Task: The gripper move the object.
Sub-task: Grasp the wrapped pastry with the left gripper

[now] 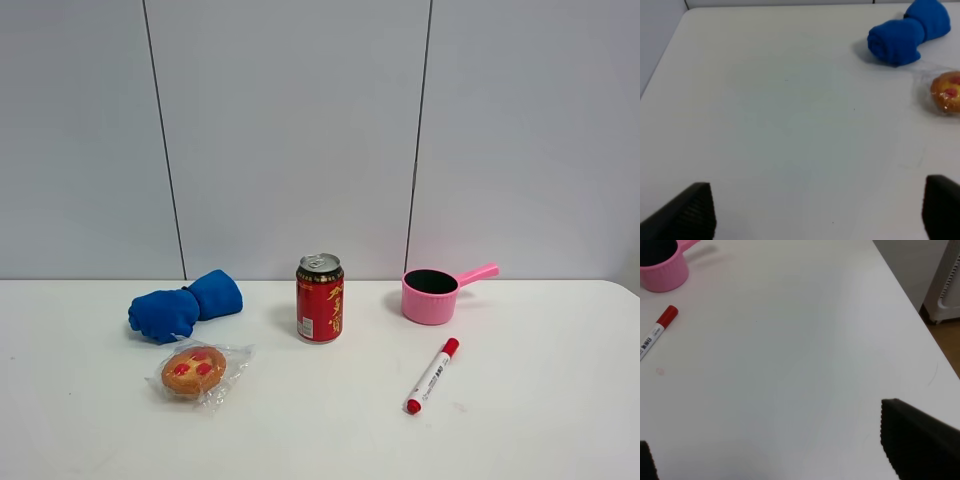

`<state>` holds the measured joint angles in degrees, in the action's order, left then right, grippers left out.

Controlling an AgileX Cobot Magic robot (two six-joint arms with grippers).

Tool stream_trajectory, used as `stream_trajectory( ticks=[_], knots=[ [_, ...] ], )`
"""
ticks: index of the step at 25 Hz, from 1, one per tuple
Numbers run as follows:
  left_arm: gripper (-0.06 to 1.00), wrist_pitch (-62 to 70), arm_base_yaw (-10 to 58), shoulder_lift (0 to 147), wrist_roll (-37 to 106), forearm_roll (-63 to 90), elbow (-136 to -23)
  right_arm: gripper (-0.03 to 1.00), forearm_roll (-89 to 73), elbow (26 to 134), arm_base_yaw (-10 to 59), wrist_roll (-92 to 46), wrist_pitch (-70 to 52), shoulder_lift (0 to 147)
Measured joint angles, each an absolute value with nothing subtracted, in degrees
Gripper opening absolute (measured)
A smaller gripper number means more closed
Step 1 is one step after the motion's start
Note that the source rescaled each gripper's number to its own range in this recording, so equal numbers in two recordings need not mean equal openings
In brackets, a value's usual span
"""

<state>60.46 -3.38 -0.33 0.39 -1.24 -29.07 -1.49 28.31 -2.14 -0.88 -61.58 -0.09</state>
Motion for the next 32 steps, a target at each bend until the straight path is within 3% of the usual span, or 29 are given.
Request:
stream_trajectory(
  ticks=[1,32],
  knots=[
    [0.79,60.46,-3.38,-0.33,0.39,-1.24,-29.07,1.00,-1.49,28.31,-2.14,-0.88,-61.58,-0.09],
    [0.79,60.46,-3.38,-0.33,0.39,-1.24,-29.07,1.00,-1.49,28.31,-2.14,-0.88,-61.58,-0.09]
  ],
)
